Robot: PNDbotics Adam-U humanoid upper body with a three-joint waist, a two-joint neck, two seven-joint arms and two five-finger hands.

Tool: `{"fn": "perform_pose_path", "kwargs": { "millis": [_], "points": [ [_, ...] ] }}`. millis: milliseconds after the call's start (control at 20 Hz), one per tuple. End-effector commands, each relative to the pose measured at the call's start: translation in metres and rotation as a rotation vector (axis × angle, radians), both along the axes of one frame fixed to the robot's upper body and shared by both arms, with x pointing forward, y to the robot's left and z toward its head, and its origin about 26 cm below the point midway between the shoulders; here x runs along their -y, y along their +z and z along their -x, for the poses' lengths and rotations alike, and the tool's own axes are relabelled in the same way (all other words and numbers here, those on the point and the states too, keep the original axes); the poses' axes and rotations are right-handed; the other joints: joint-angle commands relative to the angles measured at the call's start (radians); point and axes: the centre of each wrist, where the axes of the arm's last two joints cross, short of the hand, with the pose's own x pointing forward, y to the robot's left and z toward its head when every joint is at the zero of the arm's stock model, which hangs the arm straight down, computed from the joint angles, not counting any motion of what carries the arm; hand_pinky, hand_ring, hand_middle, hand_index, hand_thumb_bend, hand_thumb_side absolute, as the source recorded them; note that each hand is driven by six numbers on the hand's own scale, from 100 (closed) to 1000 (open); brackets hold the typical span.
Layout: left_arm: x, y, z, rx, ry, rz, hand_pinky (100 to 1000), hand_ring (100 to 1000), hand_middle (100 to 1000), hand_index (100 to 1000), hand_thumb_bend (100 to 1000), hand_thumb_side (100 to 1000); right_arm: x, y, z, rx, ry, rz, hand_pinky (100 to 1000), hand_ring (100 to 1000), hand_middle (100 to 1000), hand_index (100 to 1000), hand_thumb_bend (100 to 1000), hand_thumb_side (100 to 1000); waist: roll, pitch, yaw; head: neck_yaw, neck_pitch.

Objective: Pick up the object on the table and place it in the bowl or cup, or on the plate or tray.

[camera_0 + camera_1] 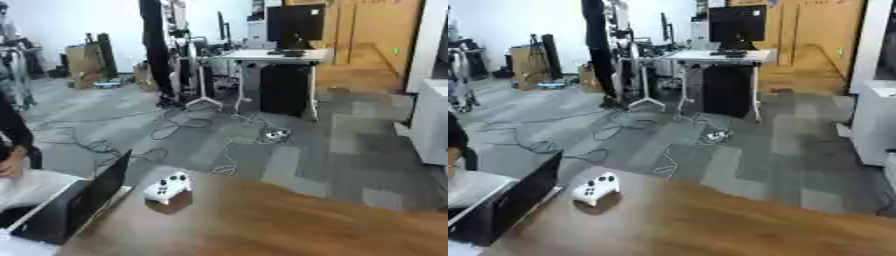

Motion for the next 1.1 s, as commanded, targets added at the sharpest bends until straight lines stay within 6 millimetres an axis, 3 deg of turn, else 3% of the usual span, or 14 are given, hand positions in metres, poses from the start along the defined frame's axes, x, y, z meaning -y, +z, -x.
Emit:
{"fn": "perform_pose_path", "kwargs": {
  "millis": [50, 100, 150, 250, 500, 650, 750, 850, 1100],
  "points": [
    [0.006, 0.005, 0.003, 0.012, -0.038, 0.012, 100, 364, 524, 591, 100, 839, -0.001, 0.007, -0.001, 0.024, 0.009, -0.006, 507, 582, 583, 1000, 100, 604, 0.0, -0.01, 0.003, -0.016, -0.021],
    [0.006, 0.004, 0.003, 0.011, -0.047, 0.005, 100, 339, 500, 576, 100, 835, -0.001, 0.008, -0.002, 0.024, 0.008, -0.006, 507, 582, 583, 1000, 100, 603, 0.0, -0.01, 0.004, -0.019, -0.024],
    [0.006, 0.003, 0.004, 0.012, -0.06, -0.005, 228, 548, 706, 698, 124, 868, -0.001, 0.008, -0.002, 0.024, 0.007, -0.006, 507, 582, 583, 1000, 100, 605, 0.001, -0.01, 0.004, -0.023, -0.031],
    [0.008, 0.001, 0.006, 0.018, -0.094, -0.023, 366, 682, 812, 781, 152, 887, -0.001, 0.008, -0.002, 0.024, 0.008, -0.006, 507, 582, 584, 1000, 100, 603, 0.002, -0.009, 0.004, -0.031, -0.045],
    [0.009, -0.002, 0.007, 0.027, -0.137, -0.029, 428, 723, 856, 824, 179, 900, -0.001, 0.008, -0.002, 0.026, 0.012, -0.004, 507, 583, 584, 1000, 100, 600, 0.001, -0.007, 0.006, -0.046, -0.069],
    [0.003, -0.003, -0.001, 0.038, -0.113, -0.072, 607, 835, 935, 969, 241, 920, -0.001, 0.008, -0.001, 0.023, 0.012, -0.002, 507, 583, 584, 1000, 100, 598, -0.001, -0.008, 0.008, -0.051, -0.066],
    [-0.005, 0.005, -0.013, 0.075, -0.077, -0.125, 658, 871, 952, 988, 257, 910, -0.001, 0.007, -0.001, 0.021, 0.011, -0.001, 507, 583, 584, 1000, 100, 594, -0.003, -0.011, 0.009, -0.052, -0.062],
    [-0.011, 0.017, -0.025, 0.128, -0.038, -0.178, 700, 895, 966, 1000, 310, 836, -0.001, 0.006, 0.0, 0.019, 0.01, -0.001, 507, 583, 584, 1000, 100, 595, -0.004, -0.015, 0.01, -0.05, -0.057],
    [-0.027, 0.043, -0.05, 0.234, 0.061, -0.337, 723, 894, 954, 993, 366, 751, -0.001, 0.005, 0.001, 0.017, 0.013, 0.0, 507, 582, 585, 1000, 100, 588, -0.007, -0.017, 0.009, -0.043, -0.051]
  ]
}}
